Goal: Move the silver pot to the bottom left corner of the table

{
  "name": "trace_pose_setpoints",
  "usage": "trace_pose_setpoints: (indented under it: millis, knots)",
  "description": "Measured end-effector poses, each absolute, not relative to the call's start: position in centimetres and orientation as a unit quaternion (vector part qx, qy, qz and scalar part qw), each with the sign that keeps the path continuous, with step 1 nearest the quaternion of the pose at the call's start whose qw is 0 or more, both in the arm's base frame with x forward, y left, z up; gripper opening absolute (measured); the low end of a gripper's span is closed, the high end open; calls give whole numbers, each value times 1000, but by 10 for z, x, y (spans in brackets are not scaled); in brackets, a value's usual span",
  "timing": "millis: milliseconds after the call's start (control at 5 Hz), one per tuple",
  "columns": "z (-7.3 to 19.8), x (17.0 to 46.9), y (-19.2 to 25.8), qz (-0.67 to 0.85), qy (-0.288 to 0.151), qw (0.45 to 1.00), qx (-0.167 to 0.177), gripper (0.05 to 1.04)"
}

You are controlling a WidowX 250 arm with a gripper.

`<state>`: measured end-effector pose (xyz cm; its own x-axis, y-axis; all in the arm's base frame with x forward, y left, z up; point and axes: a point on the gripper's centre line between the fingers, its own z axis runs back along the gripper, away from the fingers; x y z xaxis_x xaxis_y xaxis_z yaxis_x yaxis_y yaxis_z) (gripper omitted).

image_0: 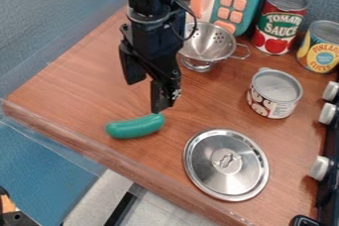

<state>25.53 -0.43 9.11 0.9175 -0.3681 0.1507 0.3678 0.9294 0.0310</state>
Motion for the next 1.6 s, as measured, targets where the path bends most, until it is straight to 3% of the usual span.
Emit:
trace_pose_setpoints:
  millis: [200,600,800,1000,1200,1600]
  knots:
    - [86,254,-4,-188,-67,980,-3,1001]
    - [104,282,10,-241,-119,963,28,1000]
    - [122,299,1,-302,-179,933,80,1001]
    - [128,323,-3,-353,-212,903,123,1001]
    - [118,342,-8,-385,-212,885,156,1001]
    - [89,376,-17,-449,-187,864,132,1001]
